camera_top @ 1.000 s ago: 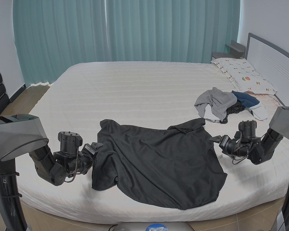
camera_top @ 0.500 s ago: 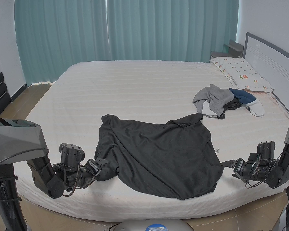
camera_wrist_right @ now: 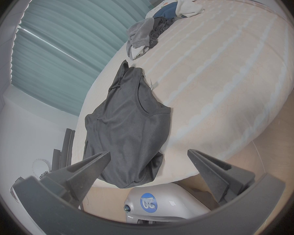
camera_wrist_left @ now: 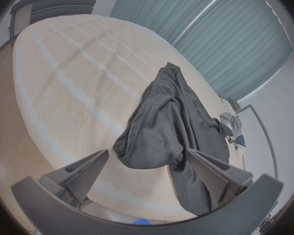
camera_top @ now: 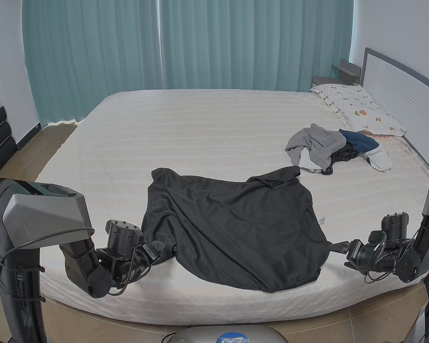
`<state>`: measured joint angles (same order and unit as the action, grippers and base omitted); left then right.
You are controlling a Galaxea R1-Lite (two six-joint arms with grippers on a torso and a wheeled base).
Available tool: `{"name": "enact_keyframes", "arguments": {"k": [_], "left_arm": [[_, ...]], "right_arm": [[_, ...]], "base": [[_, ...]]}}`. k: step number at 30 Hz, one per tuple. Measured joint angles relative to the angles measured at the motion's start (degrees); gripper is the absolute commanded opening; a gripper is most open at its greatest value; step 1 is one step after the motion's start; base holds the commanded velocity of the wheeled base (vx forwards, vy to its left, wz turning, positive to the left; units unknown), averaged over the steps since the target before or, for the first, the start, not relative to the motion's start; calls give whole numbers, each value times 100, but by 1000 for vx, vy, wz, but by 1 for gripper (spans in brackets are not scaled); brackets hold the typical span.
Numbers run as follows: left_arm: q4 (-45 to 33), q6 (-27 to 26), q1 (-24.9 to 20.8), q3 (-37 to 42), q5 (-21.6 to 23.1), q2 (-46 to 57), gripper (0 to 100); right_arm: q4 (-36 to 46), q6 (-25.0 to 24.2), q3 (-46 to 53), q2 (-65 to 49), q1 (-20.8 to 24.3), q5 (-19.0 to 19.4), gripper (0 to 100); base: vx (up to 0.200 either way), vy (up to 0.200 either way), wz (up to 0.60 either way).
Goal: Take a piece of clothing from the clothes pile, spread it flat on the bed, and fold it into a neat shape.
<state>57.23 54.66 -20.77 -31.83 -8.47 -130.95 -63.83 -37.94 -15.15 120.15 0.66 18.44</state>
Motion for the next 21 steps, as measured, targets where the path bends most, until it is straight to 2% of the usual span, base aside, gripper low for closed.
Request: {"name": "enact_keyframes", "arguments": {"k": [4,5,15,21], "left_arm": [[0,-121,-26,-207,-135,-174,100],[-4,-135,-26,-247,-187,-215,0],[10,-360,83,-304,-425,-452,0],[13,-362,208,49,-436,-375,0]], "right_arm": [[2,4,11,-6,2,0,100],[4,12,11,-6,2,0,100],[2,68,13,27,18,-20,100],[4,69,35,38,18,-17,100]], "base": [[0,0,0],[0,0,0],[0,0,0],[0,0,0]]}}
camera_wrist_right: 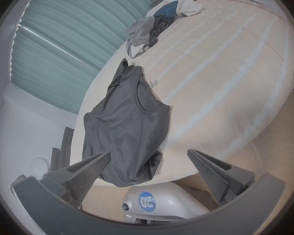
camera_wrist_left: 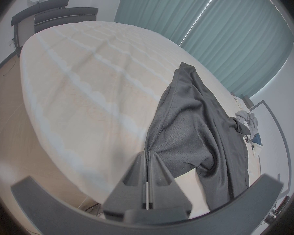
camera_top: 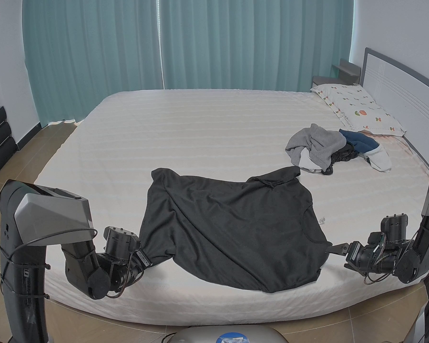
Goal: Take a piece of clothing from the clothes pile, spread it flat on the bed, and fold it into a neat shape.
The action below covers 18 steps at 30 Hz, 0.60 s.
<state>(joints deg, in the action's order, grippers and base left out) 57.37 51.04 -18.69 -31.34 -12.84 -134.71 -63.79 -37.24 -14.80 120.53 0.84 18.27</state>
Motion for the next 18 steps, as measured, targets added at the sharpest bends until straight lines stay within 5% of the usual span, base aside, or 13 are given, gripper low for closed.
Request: {"name": "enact_keyframes", "arguments": {"k": [9,18], "left_arm": [[-336,-706,223,808,0,883,0],[-394,-734,439,855,28,1197,0]], "right_arm": [[32,7,-124,72,0,-24,100],[141,16,-916,656,98,-262,100]], "base": [[0,0,0],[0,0,0]]}}
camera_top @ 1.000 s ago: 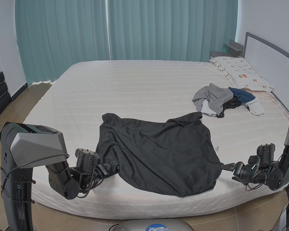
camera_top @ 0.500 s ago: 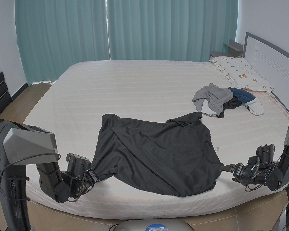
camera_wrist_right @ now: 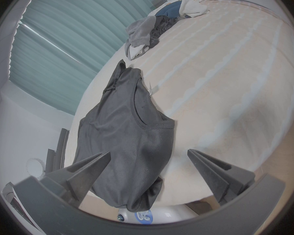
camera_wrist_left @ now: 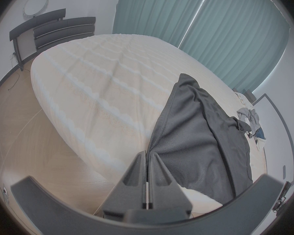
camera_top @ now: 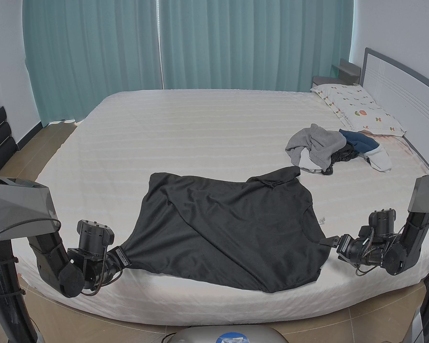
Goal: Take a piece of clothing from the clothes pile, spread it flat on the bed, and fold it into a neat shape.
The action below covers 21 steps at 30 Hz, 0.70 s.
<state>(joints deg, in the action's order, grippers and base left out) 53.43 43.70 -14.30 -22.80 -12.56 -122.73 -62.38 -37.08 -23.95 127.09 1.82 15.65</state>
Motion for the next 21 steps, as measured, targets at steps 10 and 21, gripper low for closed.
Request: {"name": "enact_keyframes", "arguments": {"k": [10,21], "left_arm": [[21,6,140,-41,27,55,0],[57,37,364,-195,29,29,0]], "right_arm": [[745,172,-864,439,278,-482,0],[1712,183,-2270,530,278,-734,0]], "base": [[0,0,0],[0,0,0]]}}
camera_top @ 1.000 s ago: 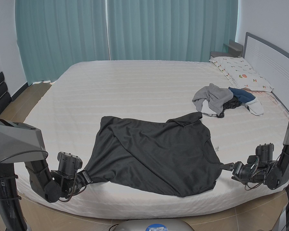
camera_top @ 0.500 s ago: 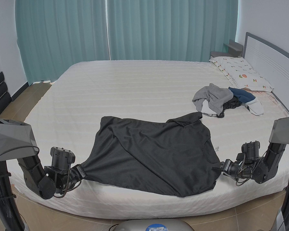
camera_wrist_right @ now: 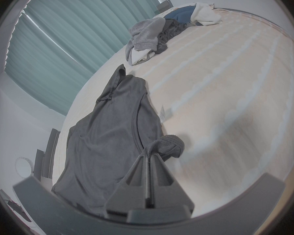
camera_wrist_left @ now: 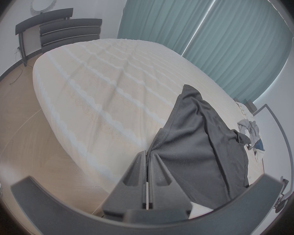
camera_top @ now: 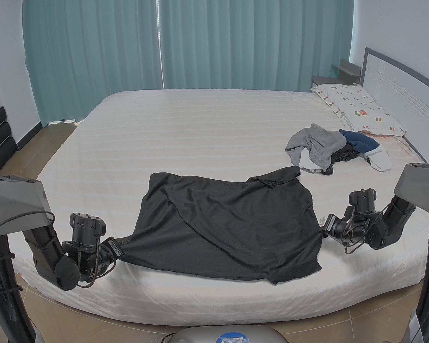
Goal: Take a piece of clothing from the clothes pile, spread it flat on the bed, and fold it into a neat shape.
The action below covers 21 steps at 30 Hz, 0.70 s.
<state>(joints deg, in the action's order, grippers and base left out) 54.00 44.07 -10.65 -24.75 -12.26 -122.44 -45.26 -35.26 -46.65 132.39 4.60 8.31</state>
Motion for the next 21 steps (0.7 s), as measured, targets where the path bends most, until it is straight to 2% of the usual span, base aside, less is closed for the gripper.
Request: {"name": "enact_keyframes", "arguments": {"k": [6,13,14,21], "left_arm": [[21,88,90,-129,-22,-115,0],[117,133,134,-227,-27,-324,0],[152,134,137,-234,-29,-355,0],[249,145,137,-243,-27,-528,0]], "right_arm": [[539,-7,-948,190,33,-79,0],[706,-7,-1831,672,78,-185,0],[703,-7,-1894,741,88,-191,100],[605,23,-1960,967,94,-178,100]], "base": [[0,0,0],[0,0,0],[0,0,0],[0,0,0]]}}
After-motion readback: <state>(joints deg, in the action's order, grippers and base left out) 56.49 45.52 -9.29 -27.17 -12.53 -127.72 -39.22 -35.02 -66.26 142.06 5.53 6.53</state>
